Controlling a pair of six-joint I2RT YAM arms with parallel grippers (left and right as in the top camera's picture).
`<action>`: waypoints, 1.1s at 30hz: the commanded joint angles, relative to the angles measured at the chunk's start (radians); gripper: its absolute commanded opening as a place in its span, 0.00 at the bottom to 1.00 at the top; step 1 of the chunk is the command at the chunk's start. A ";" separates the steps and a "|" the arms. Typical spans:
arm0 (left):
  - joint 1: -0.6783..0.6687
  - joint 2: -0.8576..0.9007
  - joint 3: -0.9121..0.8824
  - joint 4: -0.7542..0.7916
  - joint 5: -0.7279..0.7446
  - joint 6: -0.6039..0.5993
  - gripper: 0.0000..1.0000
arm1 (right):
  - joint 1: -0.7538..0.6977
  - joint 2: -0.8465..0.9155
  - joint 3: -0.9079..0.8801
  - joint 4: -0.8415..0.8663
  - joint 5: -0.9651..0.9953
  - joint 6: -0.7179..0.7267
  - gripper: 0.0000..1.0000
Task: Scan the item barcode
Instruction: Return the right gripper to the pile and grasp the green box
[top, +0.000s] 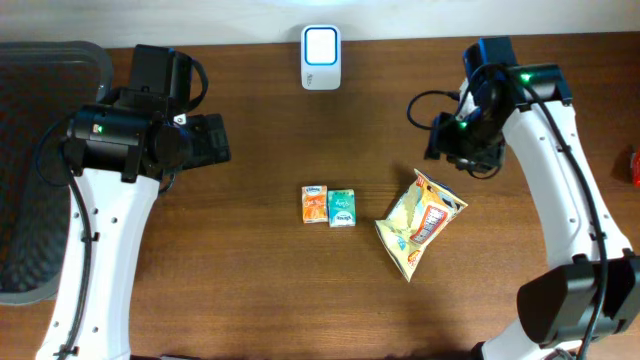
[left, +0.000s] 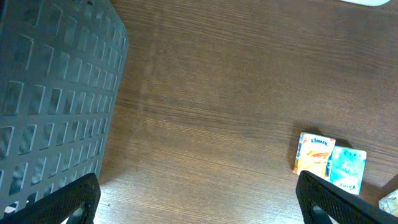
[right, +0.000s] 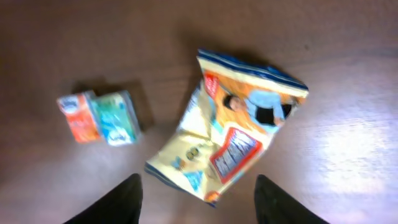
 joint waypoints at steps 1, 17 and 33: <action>0.003 0.002 -0.002 0.027 -0.014 -0.010 0.99 | -0.013 0.002 0.009 -0.028 0.013 -0.152 0.56; -0.106 0.110 -0.005 0.021 0.451 0.006 0.28 | -0.012 0.014 -0.296 0.135 -0.083 -0.251 0.35; -0.146 0.353 -0.008 0.033 0.204 -0.014 0.99 | 0.258 0.094 -0.356 0.483 -0.159 -0.007 0.65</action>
